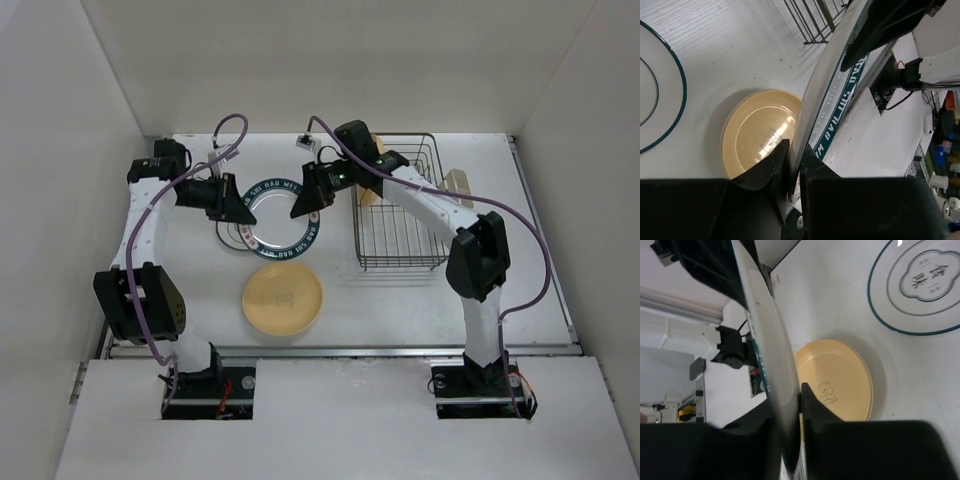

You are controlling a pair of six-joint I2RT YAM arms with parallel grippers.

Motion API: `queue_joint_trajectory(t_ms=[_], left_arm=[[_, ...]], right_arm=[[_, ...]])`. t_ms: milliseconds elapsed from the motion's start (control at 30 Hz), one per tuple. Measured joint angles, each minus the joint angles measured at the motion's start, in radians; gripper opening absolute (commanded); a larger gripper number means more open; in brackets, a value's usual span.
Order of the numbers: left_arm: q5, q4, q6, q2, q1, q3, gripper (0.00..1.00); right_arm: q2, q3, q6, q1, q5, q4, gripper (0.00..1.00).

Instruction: Unload the plates from the dish rack

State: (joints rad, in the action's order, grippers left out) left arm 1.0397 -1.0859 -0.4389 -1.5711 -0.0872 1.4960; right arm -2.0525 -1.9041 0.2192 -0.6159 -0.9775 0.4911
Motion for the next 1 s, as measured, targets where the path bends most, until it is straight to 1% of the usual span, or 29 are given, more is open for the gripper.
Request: queue_joint_trajectory(t_ms=[33, 67, 167, 200, 300, 367, 500, 600, 667, 700, 733, 800, 867, 933, 1000], left_arm=[[0.005, -0.005, -0.005, -0.011, -0.006, 0.01, 0.0], [0.016, -0.008, 0.004, -0.021, -0.013, 0.018, 0.0], [0.018, 0.003, 0.061, -0.05, -0.043, 0.027, 0.0], [0.006, 0.016, 0.086, -0.062, -0.063, 0.029, 0.0], [-0.044, 0.069, 0.165, -0.101, -0.115, 0.033, 0.0], [-0.103, 0.116, 0.217, -0.126, -0.138, 0.033, 0.0], [-0.225, 0.208, 0.314, -0.196, -0.144, 0.039, 0.0], [-0.279, 0.228, 0.346, -0.286, -0.144, 0.076, 0.0], [-0.32, 0.234, 0.352, -0.357, -0.142, 0.111, 0.1], [-0.346, 0.232, 0.351, -0.388, -0.136, 0.127, 0.29], [-0.37, 0.234, 0.347, -0.415, -0.134, 0.14, 0.39], [-0.418, 0.229, 0.342, -0.447, -0.126, 0.154, 0.55], [-0.459, 0.221, 0.335, -0.462, -0.114, 0.158, 0.66], [-0.502, 0.212, 0.33, -0.462, -0.098, 0.16, 0.72], [-0.542, 0.205, 0.325, -0.462, -0.087, 0.171, 0.8]], right_arm=[[-0.002, -0.009, 0.002, -0.001, 0.011, 0.008, 0.38], [-0.004, -0.02, 0.005, -0.002, 0.033, 0.014, 0.65], [-0.008, -0.051, 0.032, -0.005, 0.114, 0.022, 0.86], [-0.008, -0.061, 0.05, -0.005, 0.15, 0.024, 0.89], [-0.008, -0.074, 0.109, 0.008, 0.276, 0.024, 0.9], [-0.008, -0.065, 0.157, 0.032, 0.356, 0.02, 0.9], [0.008, -0.022, 0.209, 0.094, 0.484, 0.025, 0.9], [0.024, -0.011, 0.222, 0.119, 0.547, 0.031, 0.9], [0.045, -0.011, 0.224, 0.117, 0.59, 0.043, 0.9], [0.061, -0.011, 0.225, 0.113, 0.615, 0.052, 0.9], [0.078, -0.011, 0.226, 0.109, 0.64, 0.061, 0.9], [0.119, -0.011, 0.226, 0.103, 0.684, 0.076, 0.9], [0.161, -0.014, 0.226, 0.101, 0.724, 0.087, 0.9], [0.191, -0.029, 0.226, 0.1, 0.765, 0.107, 0.9], [0.209, -0.055, 0.226, 0.099, 0.816, 0.126, 0.91]])
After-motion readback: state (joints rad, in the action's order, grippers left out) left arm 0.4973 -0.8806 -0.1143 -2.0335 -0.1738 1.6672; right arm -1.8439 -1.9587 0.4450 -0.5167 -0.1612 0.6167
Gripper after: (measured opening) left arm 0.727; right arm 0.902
